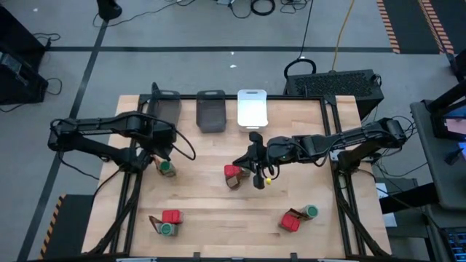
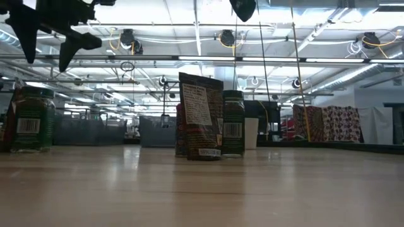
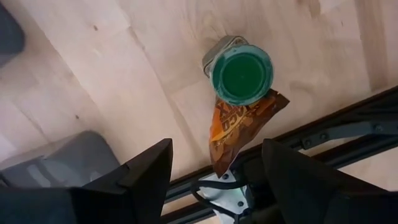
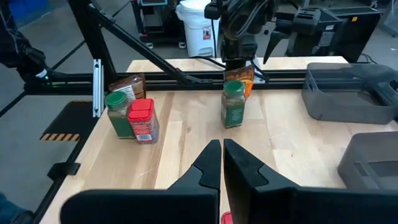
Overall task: Sort spices by type
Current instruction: Put the top left brown seasoning sachet into the left black bin, then put the middle top brown seasoning sachet into the left black bin
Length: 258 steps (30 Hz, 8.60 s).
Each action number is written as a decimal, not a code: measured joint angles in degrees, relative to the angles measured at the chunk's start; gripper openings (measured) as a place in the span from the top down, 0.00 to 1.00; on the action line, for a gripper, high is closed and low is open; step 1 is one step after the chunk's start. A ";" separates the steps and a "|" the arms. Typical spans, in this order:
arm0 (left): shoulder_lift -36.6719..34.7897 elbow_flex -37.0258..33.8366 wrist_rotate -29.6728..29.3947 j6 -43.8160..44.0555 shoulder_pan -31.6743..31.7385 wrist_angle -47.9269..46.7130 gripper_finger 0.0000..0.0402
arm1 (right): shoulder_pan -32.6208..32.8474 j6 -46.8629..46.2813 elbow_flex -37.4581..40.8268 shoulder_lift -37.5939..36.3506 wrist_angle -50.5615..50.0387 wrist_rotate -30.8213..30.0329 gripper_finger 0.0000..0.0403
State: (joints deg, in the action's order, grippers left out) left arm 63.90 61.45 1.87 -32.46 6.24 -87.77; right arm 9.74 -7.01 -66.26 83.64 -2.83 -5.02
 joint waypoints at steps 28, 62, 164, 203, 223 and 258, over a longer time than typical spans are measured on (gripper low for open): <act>-0.04 -13.35 -1.60 -0.99 -4.39 7.03 0.42 | -0.42 0.85 0.00 -0.02 -0.04 0.07 1.00; -3.81 -13.33 -7.50 5.78 -4.01 -2.03 1.00 | -0.42 1.75 0.02 -0.02 -0.04 0.07 1.00; 26.69 3.32 -36.75 -8.55 43.25 39.82 0.79 | -0.37 1.68 0.04 -0.02 0.76 0.10 1.00; -2.73 3.30 1.34 38.25 6.81 36.92 0.47 | -1.09 4.68 0.04 -0.02 0.60 0.27 1.00; 4.72 -0.50 -2.84 51.63 -12.05 67.29 0.47 | 3.96 -7.32 0.04 -8.46 -23.66 0.87 1.00; 29.78 -0.44 -18.73 60.69 -18.78 82.01 0.47 | 12.87 -10.56 0.04 -9.25 -34.24 -2.38 1.00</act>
State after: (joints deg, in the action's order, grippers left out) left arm 93.68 61.02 -16.85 28.23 -12.54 -5.76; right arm 22.61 -17.57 -66.22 74.39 -37.07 -7.40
